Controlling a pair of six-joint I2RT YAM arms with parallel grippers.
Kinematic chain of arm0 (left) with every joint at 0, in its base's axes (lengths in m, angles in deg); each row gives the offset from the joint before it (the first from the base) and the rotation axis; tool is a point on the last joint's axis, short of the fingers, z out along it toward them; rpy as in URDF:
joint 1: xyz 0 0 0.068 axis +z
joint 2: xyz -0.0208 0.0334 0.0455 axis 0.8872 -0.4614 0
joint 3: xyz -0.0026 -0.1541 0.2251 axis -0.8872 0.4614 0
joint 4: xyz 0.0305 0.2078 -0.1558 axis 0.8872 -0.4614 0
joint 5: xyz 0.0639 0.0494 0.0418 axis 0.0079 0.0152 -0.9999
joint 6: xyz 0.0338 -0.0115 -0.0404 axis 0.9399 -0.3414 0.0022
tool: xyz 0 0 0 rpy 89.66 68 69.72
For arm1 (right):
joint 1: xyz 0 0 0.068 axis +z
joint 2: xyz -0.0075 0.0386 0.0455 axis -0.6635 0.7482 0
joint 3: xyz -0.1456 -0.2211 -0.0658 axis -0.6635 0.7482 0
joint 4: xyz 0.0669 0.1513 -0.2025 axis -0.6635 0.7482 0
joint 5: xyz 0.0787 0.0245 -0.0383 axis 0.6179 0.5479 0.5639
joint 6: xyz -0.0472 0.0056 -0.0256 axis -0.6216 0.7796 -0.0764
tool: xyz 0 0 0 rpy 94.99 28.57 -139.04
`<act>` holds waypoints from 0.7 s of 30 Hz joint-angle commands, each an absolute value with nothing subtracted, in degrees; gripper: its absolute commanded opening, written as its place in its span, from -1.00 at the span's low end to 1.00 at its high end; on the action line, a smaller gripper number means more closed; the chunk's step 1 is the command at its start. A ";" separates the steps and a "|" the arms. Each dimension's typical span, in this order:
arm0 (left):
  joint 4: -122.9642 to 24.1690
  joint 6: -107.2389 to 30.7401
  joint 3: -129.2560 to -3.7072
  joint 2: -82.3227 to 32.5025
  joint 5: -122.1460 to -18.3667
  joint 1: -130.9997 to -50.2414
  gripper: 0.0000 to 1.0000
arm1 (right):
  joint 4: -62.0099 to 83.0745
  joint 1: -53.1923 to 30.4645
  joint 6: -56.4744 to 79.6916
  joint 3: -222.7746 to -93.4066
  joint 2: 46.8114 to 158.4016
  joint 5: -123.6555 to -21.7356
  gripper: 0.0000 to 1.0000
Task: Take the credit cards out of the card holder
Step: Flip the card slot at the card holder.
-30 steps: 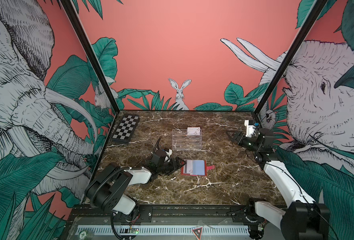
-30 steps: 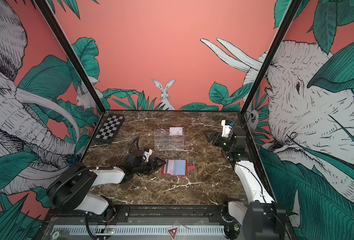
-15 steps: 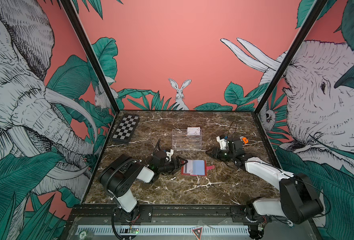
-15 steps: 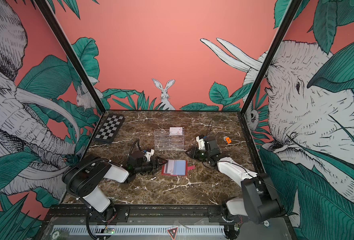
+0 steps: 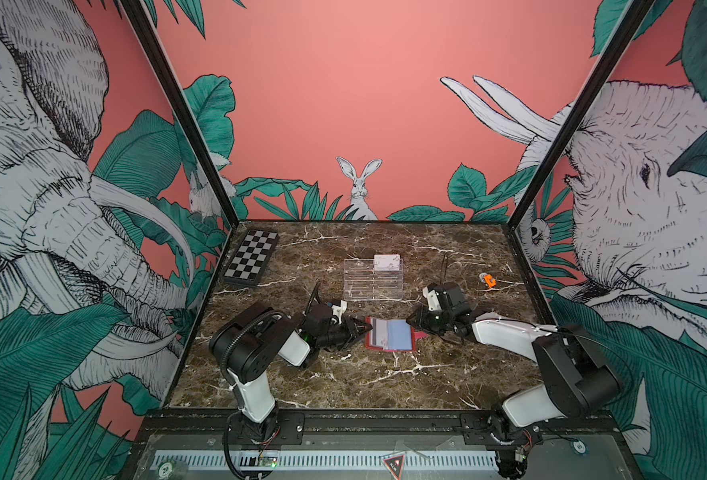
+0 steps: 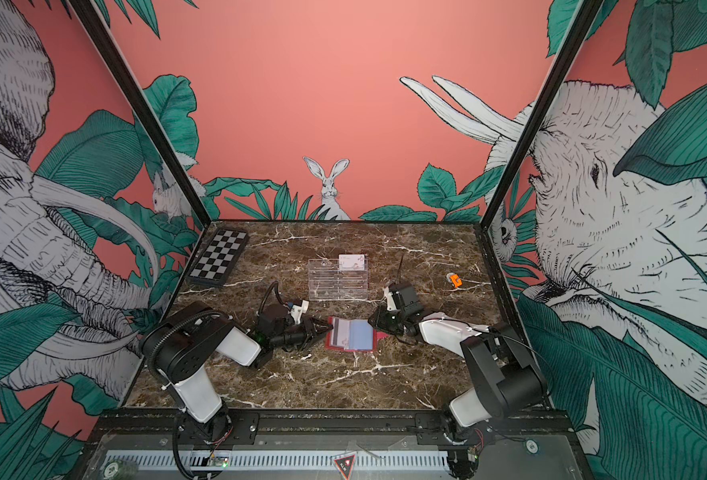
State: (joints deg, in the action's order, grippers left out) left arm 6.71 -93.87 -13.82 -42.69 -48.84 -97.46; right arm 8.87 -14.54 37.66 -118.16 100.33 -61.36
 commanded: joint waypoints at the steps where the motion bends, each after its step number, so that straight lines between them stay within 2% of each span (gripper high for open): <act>1: 11.57 -94.90 -13.60 -43.04 -48.47 -97.68 -0.64 | 8.54 -14.06 37.74 -117.47 100.86 -63.20 -0.45; 6: 13.27 -95.61 -14.12 -42.99 -46.19 -97.68 -0.89 | 9.17 -13.96 37.90 -116.82 101.52 -64.31 -0.46; 10: 11.19 -94.09 -14.86 -41.96 -45.73 -97.68 -1.00 | 9.11 -13.81 38.22 -116.41 101.98 -63.98 -0.46; 21: 3.72 -89.23 -17.33 -36.79 -44.43 -97.81 -1.00 | 13.50 -13.79 38.38 -116.59 99.89 -65.94 -0.48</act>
